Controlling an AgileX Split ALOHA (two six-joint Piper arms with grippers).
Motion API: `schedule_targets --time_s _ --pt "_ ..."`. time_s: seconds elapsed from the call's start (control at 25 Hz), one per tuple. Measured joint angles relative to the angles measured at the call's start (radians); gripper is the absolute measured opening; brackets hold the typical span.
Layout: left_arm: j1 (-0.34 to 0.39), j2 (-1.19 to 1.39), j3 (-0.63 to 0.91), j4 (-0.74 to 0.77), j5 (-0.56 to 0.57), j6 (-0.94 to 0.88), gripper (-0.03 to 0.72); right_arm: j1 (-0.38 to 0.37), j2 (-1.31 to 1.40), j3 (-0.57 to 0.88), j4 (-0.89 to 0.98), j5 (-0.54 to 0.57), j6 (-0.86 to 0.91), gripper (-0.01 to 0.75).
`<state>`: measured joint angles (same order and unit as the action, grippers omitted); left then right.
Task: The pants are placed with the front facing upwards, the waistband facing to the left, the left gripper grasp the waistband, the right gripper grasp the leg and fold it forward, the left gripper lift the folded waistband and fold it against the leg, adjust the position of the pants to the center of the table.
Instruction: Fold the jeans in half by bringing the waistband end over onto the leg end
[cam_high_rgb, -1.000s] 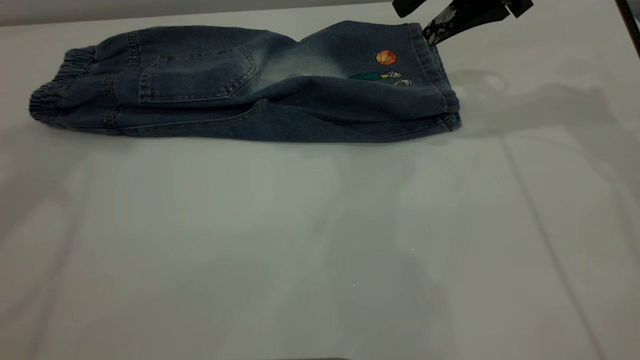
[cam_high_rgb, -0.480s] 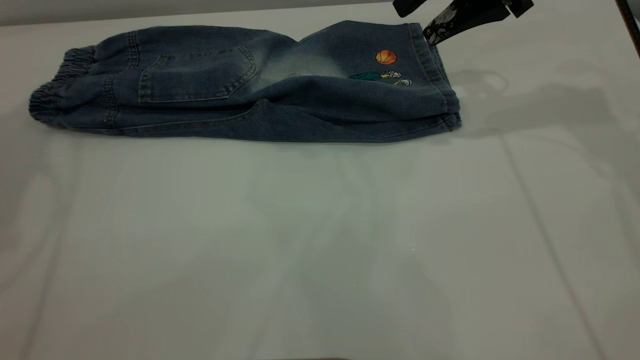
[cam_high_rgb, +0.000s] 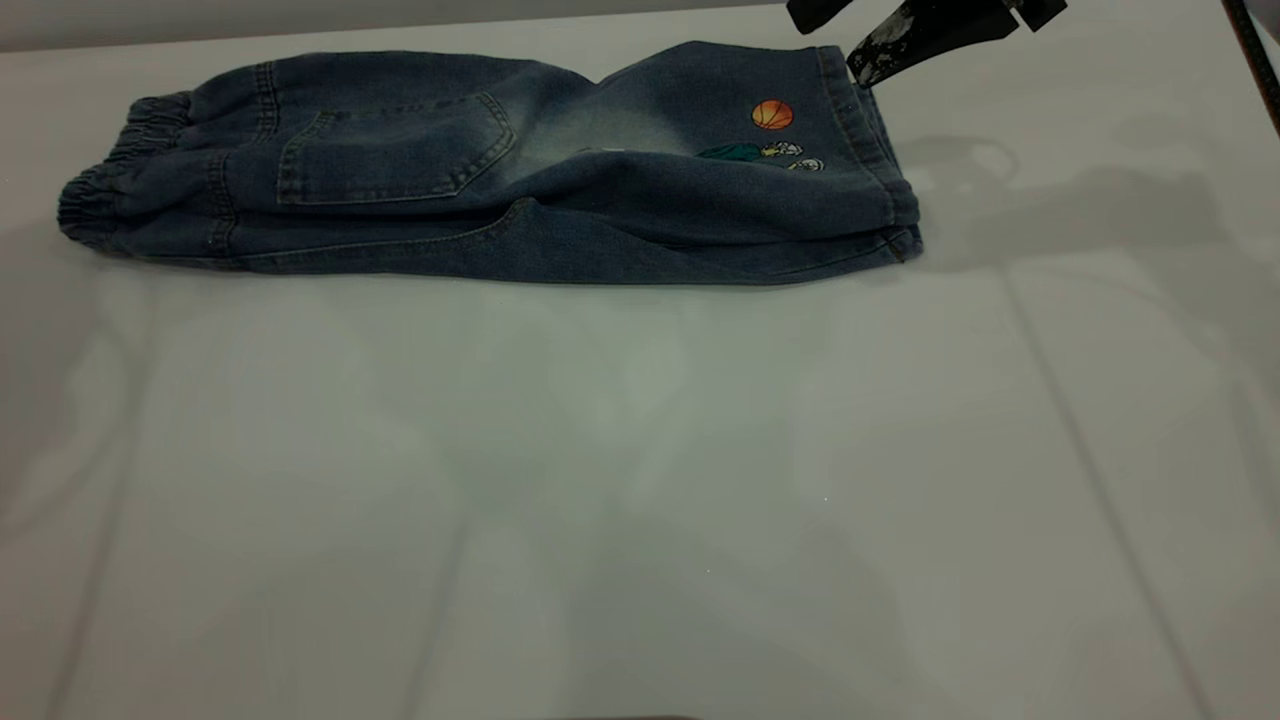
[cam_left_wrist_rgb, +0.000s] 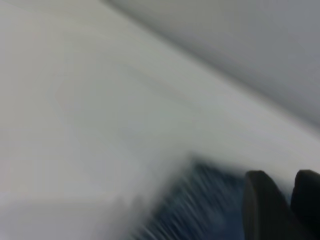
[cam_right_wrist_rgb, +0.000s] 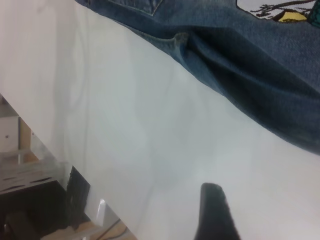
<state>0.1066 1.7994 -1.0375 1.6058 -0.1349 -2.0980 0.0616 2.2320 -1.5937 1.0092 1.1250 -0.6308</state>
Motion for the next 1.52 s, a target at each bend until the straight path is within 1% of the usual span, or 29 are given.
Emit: schedule_targets --time_s 0.04,0.08,0.2,0.32,0.36,0.44,0.52,0.6,0.64,0.72,0.84,0.96,1.08,1.24,1.52 --pt "0.006 0.032 0.000 0.029 -0.108 -0.006 0.141 0.000 0.000 0.000 -0.001 0.000 -0.001 0.386" --pt "0.011 0.061 0.000 0.061 -0.193 -0.009 0.141 0.000 0.000 0.000 -0.001 0.000 -0.001 0.386" --pt "0.048 0.120 0.000 0.143 -0.388 -0.012 0.141 0.000 0.000 0.000 -0.003 0.000 -0.002 0.386" --pt "0.132 0.139 0.000 0.162 -0.495 -0.014 0.148 0.000 0.000 0.000 -0.004 0.000 -0.004 0.386" --pt "0.183 0.139 -0.001 0.159 -0.528 -0.014 0.159 0.000 0.000 0.000 -0.004 -0.001 -0.005 0.386" --pt "0.269 0.139 -0.005 0.146 -0.600 -0.014 0.200 0.000 0.000 0.000 -0.004 -0.001 -0.008 0.386" --pt "0.346 0.139 -0.006 0.148 -0.640 -0.015 0.260 0.000 0.000 0.000 -0.004 -0.002 -0.010 0.386" --pt "0.396 0.139 -0.006 0.162 -0.638 -0.013 0.351 0.000 0.000 0.000 -0.004 -0.002 -0.012 0.386" --pt "0.405 0.139 -0.006 0.164 -0.617 -0.013 0.399 0.000 0.001 0.000 -0.004 -0.002 -0.012 0.386" --pt "0.407 0.139 -0.006 0.165 -0.566 -0.012 0.482 0.000 0.006 0.000 -0.004 -0.004 -0.012 0.386" --pt "0.384 0.143 -0.007 0.165 -0.537 -0.013 0.551 0.000 0.019 0.000 -0.004 -0.012 -0.012 0.386" --pt "0.361 0.185 -0.008 0.166 -0.565 -0.013 0.570 0.000 0.023 0.000 -0.004 -0.020 -0.012 0.386" --pt "0.355 0.254 -0.008 0.162 -0.607 -0.015 0.573 0.000 0.023 0.000 -0.002 -0.025 -0.012 0.386" --pt "0.355 0.318 -0.008 0.161 -0.611 -0.015 0.571 0.000 0.023 0.000 -0.002 -0.026 -0.015 0.386" --pt "0.355 0.341 -0.020 0.160 -0.611 -0.015 0.570 0.000 0.023 0.000 -0.002 -0.027 -0.016 0.386"
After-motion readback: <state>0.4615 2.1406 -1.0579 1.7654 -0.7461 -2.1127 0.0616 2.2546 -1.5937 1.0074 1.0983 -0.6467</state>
